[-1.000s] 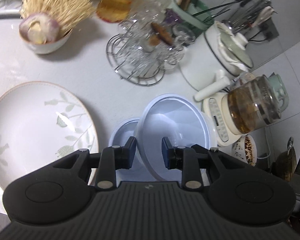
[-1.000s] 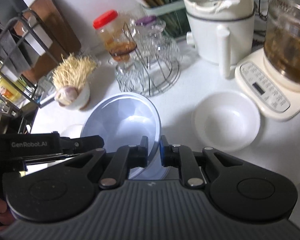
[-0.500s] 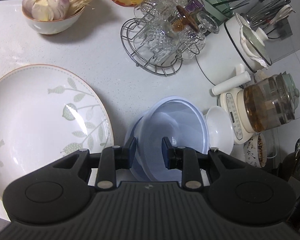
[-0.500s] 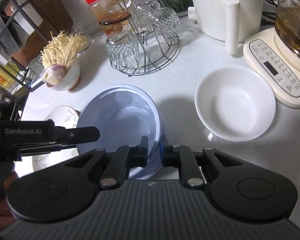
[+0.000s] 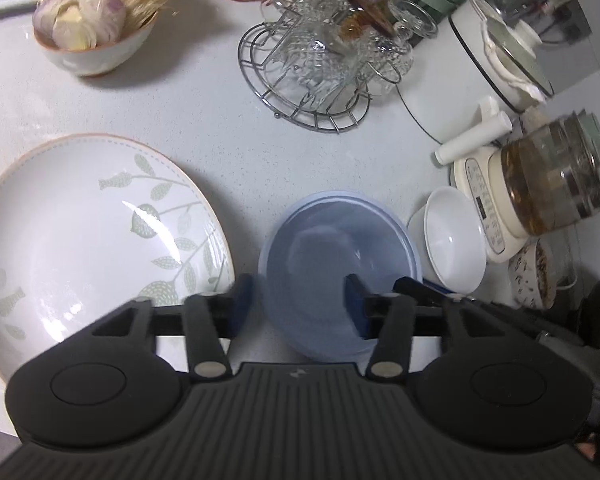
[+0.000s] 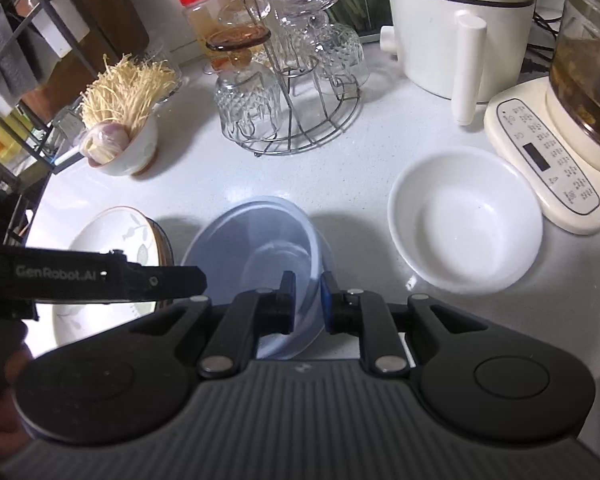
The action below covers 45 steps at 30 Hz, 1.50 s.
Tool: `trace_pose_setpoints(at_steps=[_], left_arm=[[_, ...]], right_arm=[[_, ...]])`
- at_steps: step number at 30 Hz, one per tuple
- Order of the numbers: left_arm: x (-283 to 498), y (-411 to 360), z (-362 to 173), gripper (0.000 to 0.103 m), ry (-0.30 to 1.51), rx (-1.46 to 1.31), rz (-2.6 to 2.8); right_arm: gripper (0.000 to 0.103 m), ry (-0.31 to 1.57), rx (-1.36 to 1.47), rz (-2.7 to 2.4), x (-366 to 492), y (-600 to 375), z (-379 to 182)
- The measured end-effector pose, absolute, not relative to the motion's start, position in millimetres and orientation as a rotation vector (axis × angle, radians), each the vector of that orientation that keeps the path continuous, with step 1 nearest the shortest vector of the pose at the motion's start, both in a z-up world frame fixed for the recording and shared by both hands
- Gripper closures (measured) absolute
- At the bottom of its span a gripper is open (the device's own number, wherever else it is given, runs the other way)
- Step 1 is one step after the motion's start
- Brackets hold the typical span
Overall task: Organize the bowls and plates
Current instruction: 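Open both grippers and lift them off the nested blue bowls, then move both grippers toward the white ceramic bowl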
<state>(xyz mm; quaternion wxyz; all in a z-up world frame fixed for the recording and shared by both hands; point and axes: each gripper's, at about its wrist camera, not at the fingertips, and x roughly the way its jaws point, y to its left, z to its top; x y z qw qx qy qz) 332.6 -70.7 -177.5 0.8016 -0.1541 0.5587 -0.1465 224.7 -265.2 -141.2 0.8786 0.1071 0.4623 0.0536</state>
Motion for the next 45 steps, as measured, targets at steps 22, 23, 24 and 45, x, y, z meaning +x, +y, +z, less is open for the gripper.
trace_pose_setpoints(at_steps=[22, 23, 24, 45], left_arm=[[312, -95, -71, 0.041, 0.977, -0.199, -0.48], [312, -96, -68, 0.041, 0.968, -0.195, -0.491], [311, -98, -64, 0.041, 0.96, -0.189, -0.503], [310, -151, -39, 0.041, 0.878, -0.021, -0.658]], right_arm=[[0.054, 0.698, 0.256, 0.031, 173, -277, -57], [0.054, 0.687, 0.254, 0.022, 172, -279, -54], [0.054, 0.675, 0.254, 0.013, 170, -281, -51], [0.054, 0.559, 0.291, -0.145, 136, -314, -34]])
